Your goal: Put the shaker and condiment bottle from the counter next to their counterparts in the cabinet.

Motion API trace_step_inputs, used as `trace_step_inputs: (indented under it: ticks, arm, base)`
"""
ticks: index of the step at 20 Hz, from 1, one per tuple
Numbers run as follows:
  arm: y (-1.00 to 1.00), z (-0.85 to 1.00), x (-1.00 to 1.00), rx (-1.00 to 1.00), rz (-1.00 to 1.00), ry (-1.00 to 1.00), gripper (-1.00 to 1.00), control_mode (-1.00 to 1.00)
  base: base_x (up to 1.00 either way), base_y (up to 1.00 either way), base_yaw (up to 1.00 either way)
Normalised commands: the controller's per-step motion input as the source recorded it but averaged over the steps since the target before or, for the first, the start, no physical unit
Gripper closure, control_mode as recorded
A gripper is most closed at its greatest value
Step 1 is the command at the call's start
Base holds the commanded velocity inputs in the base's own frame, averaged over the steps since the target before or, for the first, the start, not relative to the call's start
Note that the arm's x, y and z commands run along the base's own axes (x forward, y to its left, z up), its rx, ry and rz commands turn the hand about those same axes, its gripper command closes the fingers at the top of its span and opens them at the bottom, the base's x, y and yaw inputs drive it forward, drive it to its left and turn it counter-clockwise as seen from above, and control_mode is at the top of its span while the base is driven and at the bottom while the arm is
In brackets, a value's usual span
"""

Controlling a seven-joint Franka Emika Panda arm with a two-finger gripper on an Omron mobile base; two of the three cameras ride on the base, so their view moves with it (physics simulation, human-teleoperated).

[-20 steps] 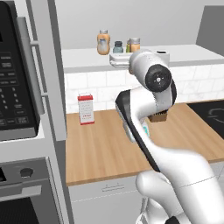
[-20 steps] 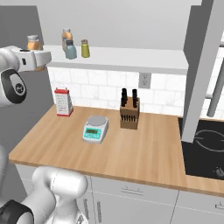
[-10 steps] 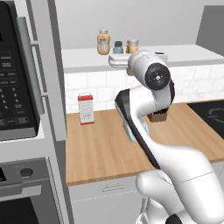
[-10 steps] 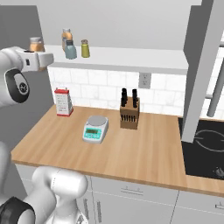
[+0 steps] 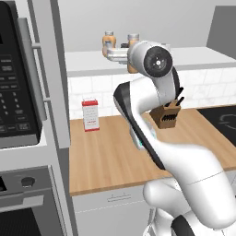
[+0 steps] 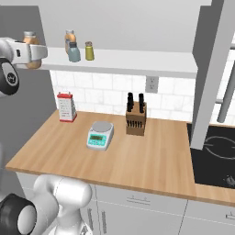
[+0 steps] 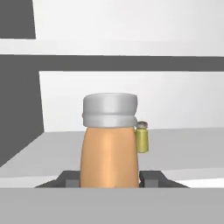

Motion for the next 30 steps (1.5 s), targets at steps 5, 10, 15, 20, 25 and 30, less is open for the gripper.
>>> trace_step_inputs:
  ticks: [5, 10, 15, 20, 25, 30]
  arm:
    - [0.00, -0.23, 0.09, -0.01, 0.00, -0.11, 1.00, -1.00]
    - [0.00, -0.07, 0.44, 0.00, 0.00, -0.04, 1.00, -1.00]
    - [0.00, 0.00, 0.42, 0.00, 0.00, -0.01, 1.00, -1.00]
    - [0.13, 0.00, 0.22, 0.00, 0.00, 0.00, 1.00, -1.00]
    - [0.24, -0.01, 0.24, 0.01, 0.00, 0.00, 1.00, -1.00]
    - [0.06, 0.00, 0.19, 0.07, -0.01, 0.00, 1.00, -1.00]
  base:
    - [0.00, 0.00, 0.00]
    - [0.00, 0.00, 0.00]
    - [0.00, 0.00, 0.00]
    - [0.00, 0.00, 0.00]
    - [0.00, 0.00, 0.00]
    - [0.00, 0.00, 0.00]
